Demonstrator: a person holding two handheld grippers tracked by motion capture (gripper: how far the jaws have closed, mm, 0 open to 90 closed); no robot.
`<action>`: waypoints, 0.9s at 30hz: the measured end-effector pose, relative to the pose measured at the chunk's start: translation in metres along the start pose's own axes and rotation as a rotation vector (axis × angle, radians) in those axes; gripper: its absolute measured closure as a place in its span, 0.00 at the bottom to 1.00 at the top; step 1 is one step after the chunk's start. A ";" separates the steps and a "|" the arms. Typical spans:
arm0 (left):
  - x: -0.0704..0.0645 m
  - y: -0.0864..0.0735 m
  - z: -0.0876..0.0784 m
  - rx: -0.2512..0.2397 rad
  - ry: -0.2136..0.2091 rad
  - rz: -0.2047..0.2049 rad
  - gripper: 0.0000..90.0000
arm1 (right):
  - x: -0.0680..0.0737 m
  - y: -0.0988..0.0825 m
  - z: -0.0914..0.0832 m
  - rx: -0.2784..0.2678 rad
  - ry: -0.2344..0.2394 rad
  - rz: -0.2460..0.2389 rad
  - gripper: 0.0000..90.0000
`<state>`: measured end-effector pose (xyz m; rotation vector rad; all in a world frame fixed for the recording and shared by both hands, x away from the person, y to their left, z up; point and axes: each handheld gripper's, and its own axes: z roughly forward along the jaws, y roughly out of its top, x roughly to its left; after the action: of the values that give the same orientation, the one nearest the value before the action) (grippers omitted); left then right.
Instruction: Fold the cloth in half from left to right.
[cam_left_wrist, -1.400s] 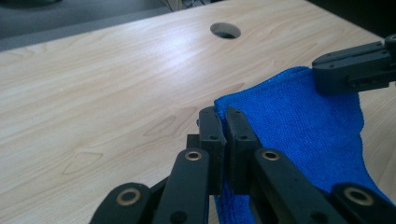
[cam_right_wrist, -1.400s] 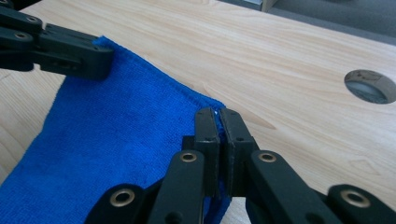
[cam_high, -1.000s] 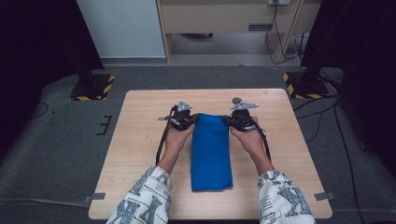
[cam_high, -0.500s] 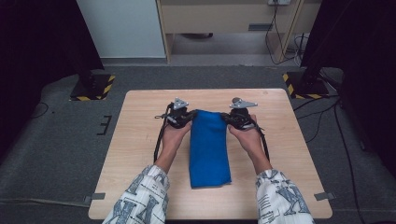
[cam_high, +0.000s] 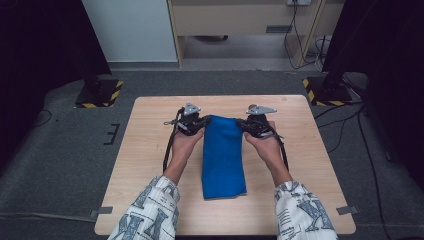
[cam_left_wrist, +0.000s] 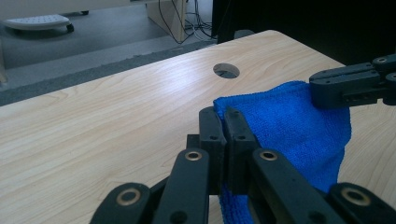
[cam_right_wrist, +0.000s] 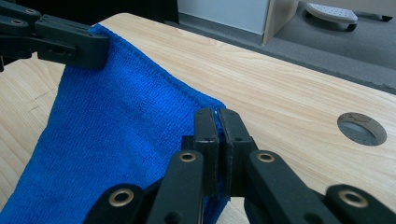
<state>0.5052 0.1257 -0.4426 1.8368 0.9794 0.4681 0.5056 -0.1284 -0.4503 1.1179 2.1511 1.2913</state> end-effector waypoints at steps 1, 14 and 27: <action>0.001 0.000 0.000 0.001 -0.001 0.000 0.97 | 0.001 0.000 0.000 -0.001 0.001 0.000 0.97; 0.001 -0.001 -0.003 -0.005 -0.011 -0.006 0.97 | 0.004 0.003 -0.002 -0.001 -0.005 -0.019 0.97; 0.001 -0.007 -0.004 0.006 -0.022 -0.011 0.97 | 0.005 0.002 -0.002 0.016 -0.010 -0.054 0.97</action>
<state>0.5003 0.1297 -0.4468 1.8371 0.9768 0.4378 0.5024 -0.1251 -0.4472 1.0630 2.1729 1.2450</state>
